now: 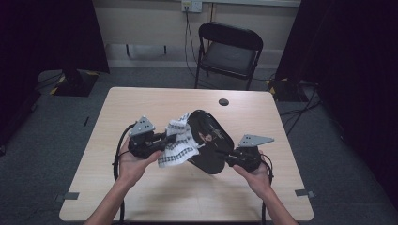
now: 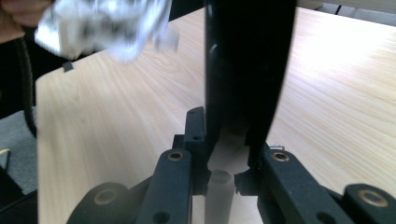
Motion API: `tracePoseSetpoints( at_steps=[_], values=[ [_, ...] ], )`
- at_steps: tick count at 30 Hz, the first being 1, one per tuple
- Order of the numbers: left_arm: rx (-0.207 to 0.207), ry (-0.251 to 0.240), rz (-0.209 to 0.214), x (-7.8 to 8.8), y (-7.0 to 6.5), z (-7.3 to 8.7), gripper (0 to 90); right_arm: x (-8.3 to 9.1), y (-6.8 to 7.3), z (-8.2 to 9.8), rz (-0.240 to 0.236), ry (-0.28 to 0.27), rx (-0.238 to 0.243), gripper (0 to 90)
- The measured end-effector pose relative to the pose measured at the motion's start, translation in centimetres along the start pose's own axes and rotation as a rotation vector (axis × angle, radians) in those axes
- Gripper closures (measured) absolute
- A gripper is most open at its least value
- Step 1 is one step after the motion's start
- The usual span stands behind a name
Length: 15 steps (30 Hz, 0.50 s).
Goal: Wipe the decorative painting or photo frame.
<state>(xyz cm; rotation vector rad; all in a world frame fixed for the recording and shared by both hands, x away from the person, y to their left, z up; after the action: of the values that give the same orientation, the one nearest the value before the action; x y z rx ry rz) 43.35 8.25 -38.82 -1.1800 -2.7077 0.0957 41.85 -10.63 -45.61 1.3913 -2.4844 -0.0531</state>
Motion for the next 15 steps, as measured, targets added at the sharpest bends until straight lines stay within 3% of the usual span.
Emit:
tracePoseSetpoints(
  at_steps=[3, 7, 11, 13, 15],
  values=[
    [0.0, -0.071, 0.006, -0.3, -0.6, -2.5, 78.3, 0.0, 0.7, -0.1, -0.017, -0.001, -0.007, 79.2],
    [-0.003, -0.12, 0.032, -0.4, -1.7, -3.7, 78.3, -0.3, 1.3, -0.1, -0.023, -0.005, -0.006, 79.2],
    [-0.012, -0.118, 0.036, -0.7, -2.3, -3.6, 78.2, -0.6, 1.9, 0.1, -0.033, -0.003, -0.01, 79.2],
    [-0.012, -0.116, 0.061, -0.8, -2.9, -3.4, 78.2, -1.1, 2.5, 0.4, -0.043, 0.005, 0.0, 79.2],
    [-0.024, -0.119, 0.053, -0.8, -3.0, -3.4, 78.1, -1.3, 2.9, 0.5, -0.049, 0.009, 0.009, 79.1]
  ],
)
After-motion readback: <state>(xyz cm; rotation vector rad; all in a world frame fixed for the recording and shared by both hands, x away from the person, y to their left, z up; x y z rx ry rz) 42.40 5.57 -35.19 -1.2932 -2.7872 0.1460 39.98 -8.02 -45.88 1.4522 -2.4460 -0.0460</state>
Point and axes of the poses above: each handheld gripper's, and its own axes: x roughly backward along the jaws, z roughly out of its underside, y roughly to its left, the point moved 10 cm from there along -x, roughly forward along the jaws, and after that the axes turned 13 degrees about -y, right-handed, at the moved point
